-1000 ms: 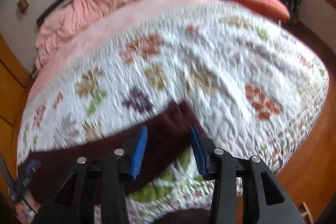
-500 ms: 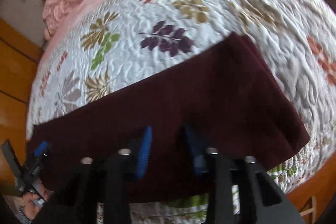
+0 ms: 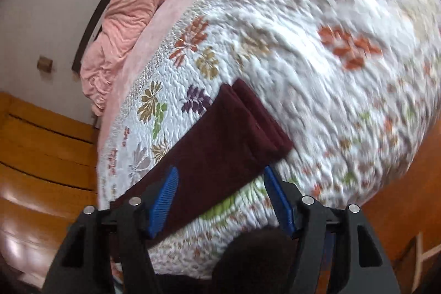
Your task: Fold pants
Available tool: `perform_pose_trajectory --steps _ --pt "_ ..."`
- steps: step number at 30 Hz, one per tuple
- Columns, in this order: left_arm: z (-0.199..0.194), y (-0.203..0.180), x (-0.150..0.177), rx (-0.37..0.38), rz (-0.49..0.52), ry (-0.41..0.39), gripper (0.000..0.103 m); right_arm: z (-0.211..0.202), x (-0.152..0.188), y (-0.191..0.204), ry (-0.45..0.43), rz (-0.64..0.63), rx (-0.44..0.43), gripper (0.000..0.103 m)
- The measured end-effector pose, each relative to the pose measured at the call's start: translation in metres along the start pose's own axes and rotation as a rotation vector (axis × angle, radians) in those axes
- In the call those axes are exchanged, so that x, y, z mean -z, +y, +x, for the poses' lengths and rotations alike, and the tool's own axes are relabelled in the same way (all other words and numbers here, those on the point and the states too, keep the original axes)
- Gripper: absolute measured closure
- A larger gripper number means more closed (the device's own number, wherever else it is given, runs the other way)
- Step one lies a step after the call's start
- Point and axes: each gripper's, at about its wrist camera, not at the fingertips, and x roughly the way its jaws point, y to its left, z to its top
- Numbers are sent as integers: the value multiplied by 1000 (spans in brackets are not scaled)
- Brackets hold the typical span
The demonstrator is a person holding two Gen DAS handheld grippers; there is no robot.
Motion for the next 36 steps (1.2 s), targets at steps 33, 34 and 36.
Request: perform_pose_trajectory --steps 33,34,36 --pt "39 -27 14 -20 -47 65 12 57 -15 -13 -56 79 -197 84" --pt "33 -23 12 -15 -64 42 12 53 -16 -8 -62 65 -211 85" --pt "21 -17 8 -21 -89 -20 12 38 -22 11 -96 23 -272 86"
